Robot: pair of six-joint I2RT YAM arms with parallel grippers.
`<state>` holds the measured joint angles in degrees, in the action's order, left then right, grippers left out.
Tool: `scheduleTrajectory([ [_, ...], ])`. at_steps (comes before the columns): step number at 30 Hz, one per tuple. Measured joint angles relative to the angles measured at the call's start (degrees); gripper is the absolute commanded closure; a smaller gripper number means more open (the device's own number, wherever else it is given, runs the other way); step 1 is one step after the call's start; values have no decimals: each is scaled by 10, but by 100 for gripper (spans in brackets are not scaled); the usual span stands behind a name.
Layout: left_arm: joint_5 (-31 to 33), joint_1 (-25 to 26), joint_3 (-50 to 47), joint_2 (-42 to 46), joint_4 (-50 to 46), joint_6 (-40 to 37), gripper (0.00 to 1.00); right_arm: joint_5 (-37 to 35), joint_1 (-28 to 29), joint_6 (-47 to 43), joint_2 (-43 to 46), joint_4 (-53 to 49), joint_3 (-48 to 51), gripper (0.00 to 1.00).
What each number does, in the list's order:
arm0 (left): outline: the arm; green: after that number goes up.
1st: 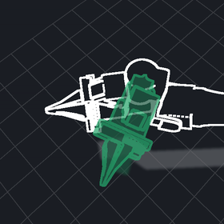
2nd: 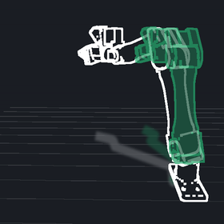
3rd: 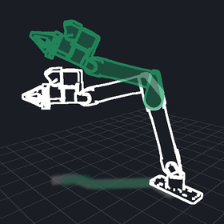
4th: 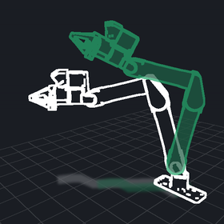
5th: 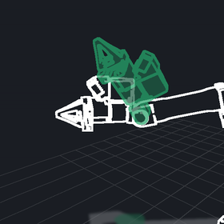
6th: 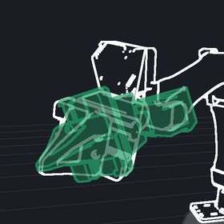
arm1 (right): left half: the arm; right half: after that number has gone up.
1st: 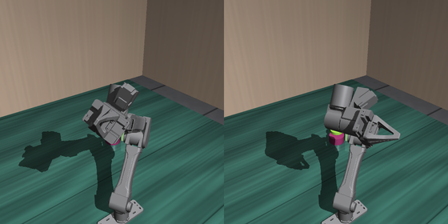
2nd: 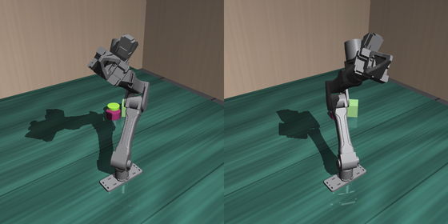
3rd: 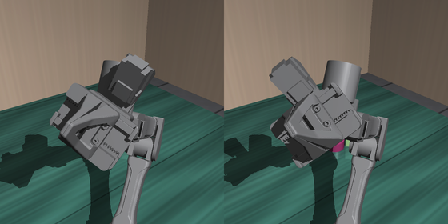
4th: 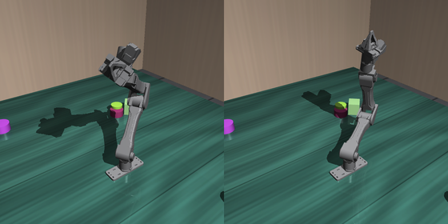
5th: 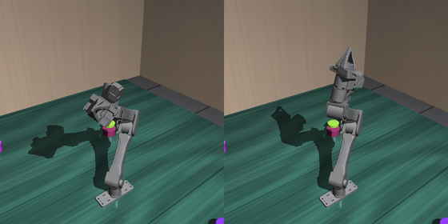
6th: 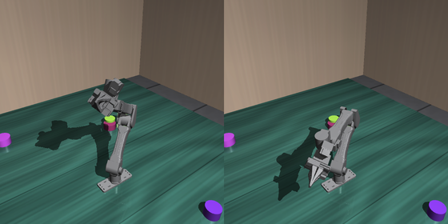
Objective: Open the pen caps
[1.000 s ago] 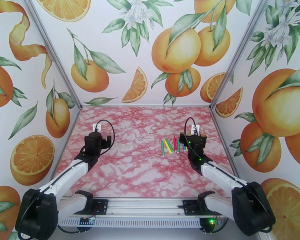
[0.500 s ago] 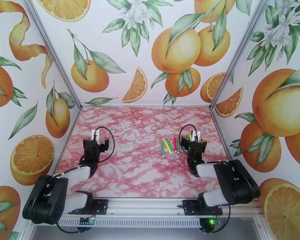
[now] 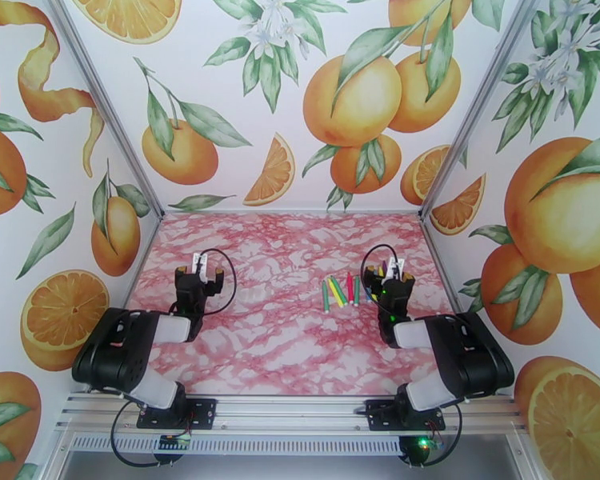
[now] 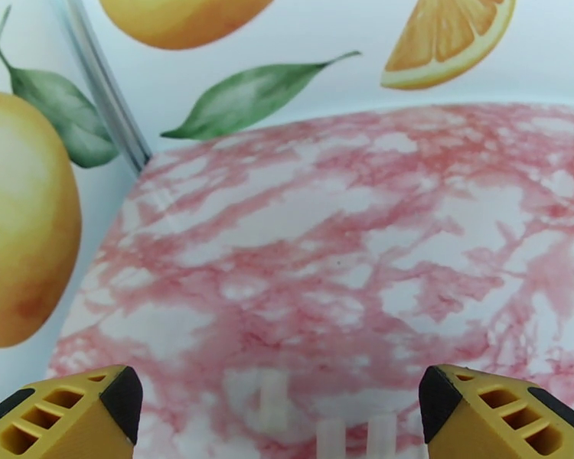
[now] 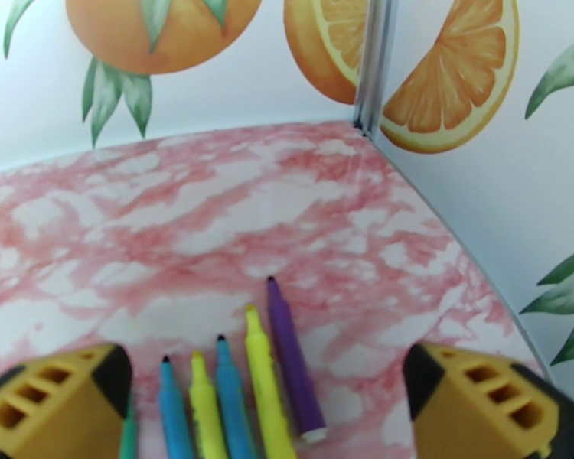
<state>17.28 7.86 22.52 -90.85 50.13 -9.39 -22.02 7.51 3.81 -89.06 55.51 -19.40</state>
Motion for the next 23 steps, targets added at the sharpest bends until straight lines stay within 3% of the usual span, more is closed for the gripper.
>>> scheduleTrajectory([
  [7, -31, -47, 1, -34, 41, 20, 0, 5, 0, 2, 0, 0, 0, 0],
  [23, -49, -48, 1, -35, 50, 33, 0, 36, -3, 2, 0, -4, -5, 0],
])
